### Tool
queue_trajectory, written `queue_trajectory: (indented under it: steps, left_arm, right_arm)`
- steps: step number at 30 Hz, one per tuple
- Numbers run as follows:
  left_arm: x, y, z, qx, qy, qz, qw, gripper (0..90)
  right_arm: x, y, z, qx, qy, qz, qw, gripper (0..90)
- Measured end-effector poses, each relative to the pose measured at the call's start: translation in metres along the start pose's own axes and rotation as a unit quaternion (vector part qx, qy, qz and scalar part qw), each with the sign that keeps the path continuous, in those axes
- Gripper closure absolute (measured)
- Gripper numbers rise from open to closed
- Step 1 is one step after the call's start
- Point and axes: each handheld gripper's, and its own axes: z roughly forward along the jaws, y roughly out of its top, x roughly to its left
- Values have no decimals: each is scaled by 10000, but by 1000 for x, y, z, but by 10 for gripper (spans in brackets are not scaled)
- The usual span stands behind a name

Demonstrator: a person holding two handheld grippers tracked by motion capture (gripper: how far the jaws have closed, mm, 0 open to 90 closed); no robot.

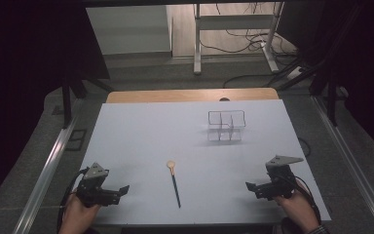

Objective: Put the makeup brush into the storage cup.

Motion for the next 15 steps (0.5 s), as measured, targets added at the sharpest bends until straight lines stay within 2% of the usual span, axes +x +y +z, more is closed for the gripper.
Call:
queue_trajectory:
  steps: [5,6,8,9,15]
  left_arm:
    - [2,0,-1,-67,-41,-147,9999,32]
    - [2,0,-1,-55,-74,-219,9997,32]
    - [2,0,0,-44,-95,-249,9996,31]
    - [2,1,0,-33,-85,-240,9997,30]
    - [0,2,-1,-30,-14,-49,10000,33]
  right_arm:
    - [0,0,1,-4,45,8,10000,0]
    - [1,1,2,13,139,21,9999,0]
    - [2,1,3,37,155,-8,9999,0]
    - [4,1,4,60,124,-102,9999,0]
    - [3,1,3,6,156,-82,9998,0]
